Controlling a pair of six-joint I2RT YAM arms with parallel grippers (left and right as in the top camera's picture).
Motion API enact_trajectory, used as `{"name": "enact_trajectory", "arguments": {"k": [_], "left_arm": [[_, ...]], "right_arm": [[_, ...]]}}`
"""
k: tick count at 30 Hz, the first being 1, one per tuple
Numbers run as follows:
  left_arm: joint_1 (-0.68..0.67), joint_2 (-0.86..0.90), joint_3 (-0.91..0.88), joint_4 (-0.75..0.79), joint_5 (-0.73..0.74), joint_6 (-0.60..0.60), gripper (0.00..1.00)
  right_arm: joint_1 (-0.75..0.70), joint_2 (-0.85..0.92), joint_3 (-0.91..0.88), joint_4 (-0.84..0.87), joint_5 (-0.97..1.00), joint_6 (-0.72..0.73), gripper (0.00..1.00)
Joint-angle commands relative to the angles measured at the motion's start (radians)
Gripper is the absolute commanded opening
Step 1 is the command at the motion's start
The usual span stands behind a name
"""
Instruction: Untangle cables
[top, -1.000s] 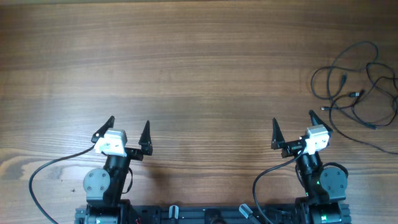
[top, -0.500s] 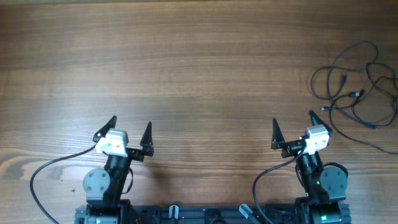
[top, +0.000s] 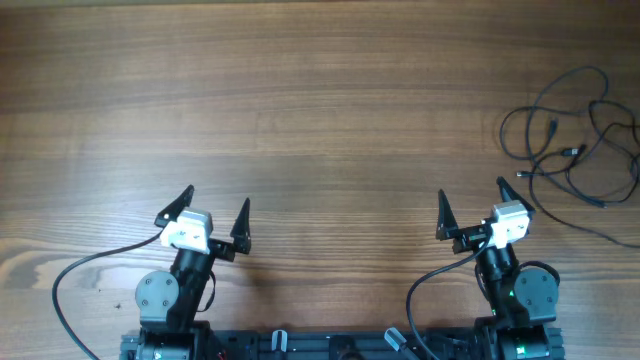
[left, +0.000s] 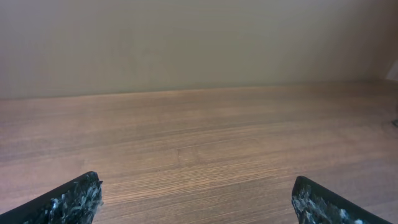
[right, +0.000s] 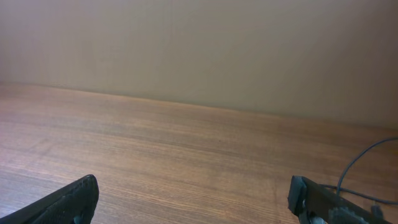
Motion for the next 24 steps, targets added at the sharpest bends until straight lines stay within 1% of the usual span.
{"name": "enact_trajectory", "arguments": {"k": [1, 4, 24], "left_arm": [[-0.005, -0.010, -0.008, 0.001, 0.032, 0.032, 1.00], [-0.005, -0.010, -0.008, 0.003, 0.032, 0.013, 1.00], [-0.005, -0.010, -0.008, 0.004, 0.031, 0.013, 1.00]], "right_arm": [[-0.006, -0.010, -0.001, 0.003, 0.011, 0.012, 1.00], [-0.006, -0.010, -0.001, 0.003, 0.011, 0.012, 1.00], [-0.006, -0.010, -0.001, 0.003, 0.011, 0.011, 1.00]]}}
